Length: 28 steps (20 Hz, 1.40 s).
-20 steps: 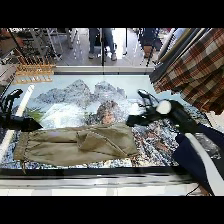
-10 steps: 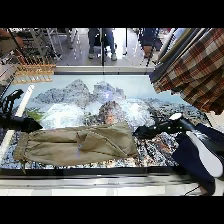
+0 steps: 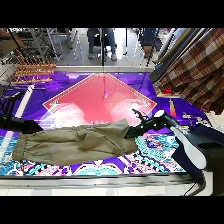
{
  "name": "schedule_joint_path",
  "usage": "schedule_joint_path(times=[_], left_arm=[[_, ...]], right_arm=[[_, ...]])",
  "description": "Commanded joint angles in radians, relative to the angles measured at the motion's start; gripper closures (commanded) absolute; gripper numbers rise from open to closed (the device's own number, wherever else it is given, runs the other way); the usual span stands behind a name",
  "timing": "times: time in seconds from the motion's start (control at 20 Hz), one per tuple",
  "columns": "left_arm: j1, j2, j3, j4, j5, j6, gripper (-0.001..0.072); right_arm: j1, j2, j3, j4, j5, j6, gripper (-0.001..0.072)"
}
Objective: Fold the clothes and pants, and hang the long-sleeved shirts on hangers.
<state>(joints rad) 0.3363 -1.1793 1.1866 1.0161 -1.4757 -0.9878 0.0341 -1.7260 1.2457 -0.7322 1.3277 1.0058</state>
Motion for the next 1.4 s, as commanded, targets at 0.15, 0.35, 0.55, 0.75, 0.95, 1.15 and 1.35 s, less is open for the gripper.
schedule_joint_path(times=[0.15,0.35,0.55,0.75,0.95,1.15,1.35], left_arm=[[-0.130,-0.003,-0.262,-0.027,0.203,0.030,0.0689],[-0.314,-0.099,-0.327,-0.030,0.373,0.034,0.0690],[-0.384,-0.214,-0.324,-0.029,0.478,-0.031,0.0691],[-0.271,-0.132,-0.183,-0.014,0.237,-0.045,0.0690],[-0.143,0.046,-0.012,-0.037,0.014,-0.045,0.0690],[-0.098,0.176,-0.007,-0.033,0.010,-0.046,0.0690],[-0.102,0.176,-0.009,-0.040,0.012,-0.045,0.0690]], right_arm=[[-0.112,0.381,0.075,-0.708,0.089,0.401,0.0697],[-0.078,0.480,0.230,-0.738,0.245,0.512,0.0697],[0.176,0.479,0.383,-0.640,0.212,0.632,0.0697],[0.536,0.391,0.386,-0.644,-0.002,0.749,0.0697],[0.780,0.168,0.388,-0.605,-0.299,0.758,0.0695],[0.837,-0.019,0.466,-0.319,-0.394,0.537,0.0397],[0.706,0.055,0.610,-0.482,-0.158,0.489,0.0207]])
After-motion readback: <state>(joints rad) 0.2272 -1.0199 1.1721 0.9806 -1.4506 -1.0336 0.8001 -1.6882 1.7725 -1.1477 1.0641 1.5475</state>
